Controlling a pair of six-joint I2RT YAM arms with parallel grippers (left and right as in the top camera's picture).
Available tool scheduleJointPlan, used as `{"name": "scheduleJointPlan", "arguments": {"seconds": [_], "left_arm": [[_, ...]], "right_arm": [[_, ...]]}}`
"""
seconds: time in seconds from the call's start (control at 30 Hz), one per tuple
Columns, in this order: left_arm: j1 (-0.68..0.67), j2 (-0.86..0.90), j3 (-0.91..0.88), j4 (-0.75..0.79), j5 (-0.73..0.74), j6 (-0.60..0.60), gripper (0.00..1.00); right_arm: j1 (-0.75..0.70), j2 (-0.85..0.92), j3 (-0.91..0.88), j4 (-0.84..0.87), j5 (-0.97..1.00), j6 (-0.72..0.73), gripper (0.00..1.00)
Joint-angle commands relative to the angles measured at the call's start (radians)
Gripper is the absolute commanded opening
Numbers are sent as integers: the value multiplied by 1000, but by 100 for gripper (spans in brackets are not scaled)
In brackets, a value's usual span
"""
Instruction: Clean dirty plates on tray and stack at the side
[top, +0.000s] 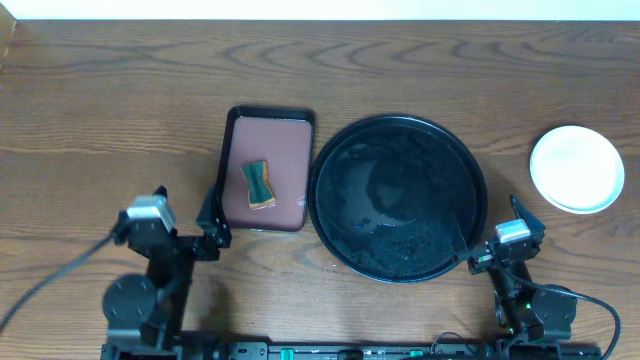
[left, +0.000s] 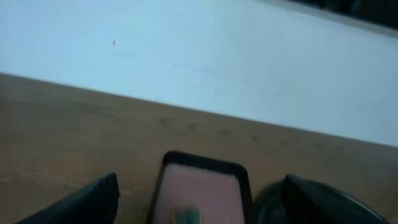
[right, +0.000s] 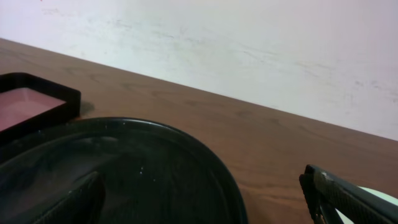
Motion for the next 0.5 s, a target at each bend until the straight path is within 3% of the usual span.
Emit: {"name": "scheduleJointPlan", "arguments": {"seconds": [0.0,0.13,0.47], "left_arm": [[5,-127,-114,55,14,24,84],[5,-254,-218,110,14,24,84],[5,-249,-366,237,26,24,84]], "right_arm": [[-9,-6,-5,0,-1,-10,99],[-9,-6,-4,0,-1,-10,99],[-9,-6,-4,0,-1,-10,99]]}}
